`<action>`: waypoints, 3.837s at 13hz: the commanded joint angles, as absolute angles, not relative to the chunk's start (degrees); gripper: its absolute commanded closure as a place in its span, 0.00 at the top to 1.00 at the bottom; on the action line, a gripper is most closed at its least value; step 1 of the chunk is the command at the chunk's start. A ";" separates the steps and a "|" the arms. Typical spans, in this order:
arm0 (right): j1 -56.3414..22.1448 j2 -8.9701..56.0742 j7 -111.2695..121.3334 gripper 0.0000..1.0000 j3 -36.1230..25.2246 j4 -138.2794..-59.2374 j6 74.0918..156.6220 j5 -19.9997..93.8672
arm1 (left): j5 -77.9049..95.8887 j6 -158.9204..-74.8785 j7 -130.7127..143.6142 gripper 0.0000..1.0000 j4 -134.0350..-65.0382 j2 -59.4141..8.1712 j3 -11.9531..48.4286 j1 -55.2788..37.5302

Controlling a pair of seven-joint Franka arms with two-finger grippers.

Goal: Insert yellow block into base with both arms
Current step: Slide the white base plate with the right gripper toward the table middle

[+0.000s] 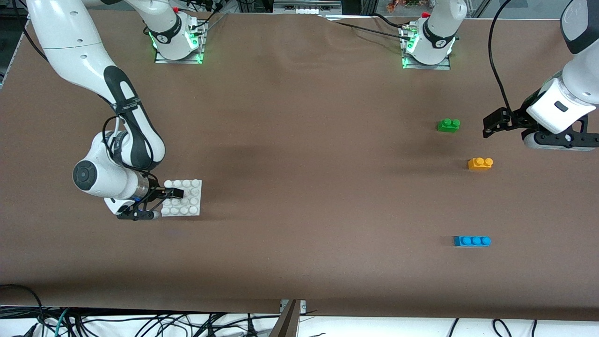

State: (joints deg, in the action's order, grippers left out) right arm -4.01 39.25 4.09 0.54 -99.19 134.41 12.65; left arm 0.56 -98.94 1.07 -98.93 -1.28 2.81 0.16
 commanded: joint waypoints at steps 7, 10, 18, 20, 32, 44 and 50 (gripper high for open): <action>-5.10 41.66 1.50 0.63 2.64 -95.62 133.15 16.96 | 1.41 -97.21 0.62 1.00 -97.29 -1.93 2.99 0.70; -5.97 41.66 0.10 0.63 2.72 -95.62 133.15 16.96 | 1.41 -96.86 0.62 1.00 -97.29 -1.93 2.99 0.70; -10.28 42.10 -4.75 0.63 2.72 -94.75 133.24 18.19 | 1.41 -96.77 0.62 1.00 -97.21 -1.93 2.99 0.70; -10.63 42.10 -4.83 0.63 2.81 -94.66 133.24 18.19 | 1.41 -96.68 0.62 1.00 -97.21 -1.93 2.99 0.79; -13.01 43.68 -6.86 0.63 4.83 -92.29 133.42 20.21 | 1.41 -96.50 0.53 1.00 -97.21 -1.93 2.99 0.88; -18.89 44.73 -12.12 0.63 4.92 -89.83 133.68 20.21 | 1.41 -95.80 0.44 1.00 -97.21 -1.93 2.99 1.05; -21.88 46.84 -14.06 0.63 4.92 -86.75 133.59 20.30 | 1.41 -95.71 0.44 1.00 -97.29 -1.93 2.99 1.05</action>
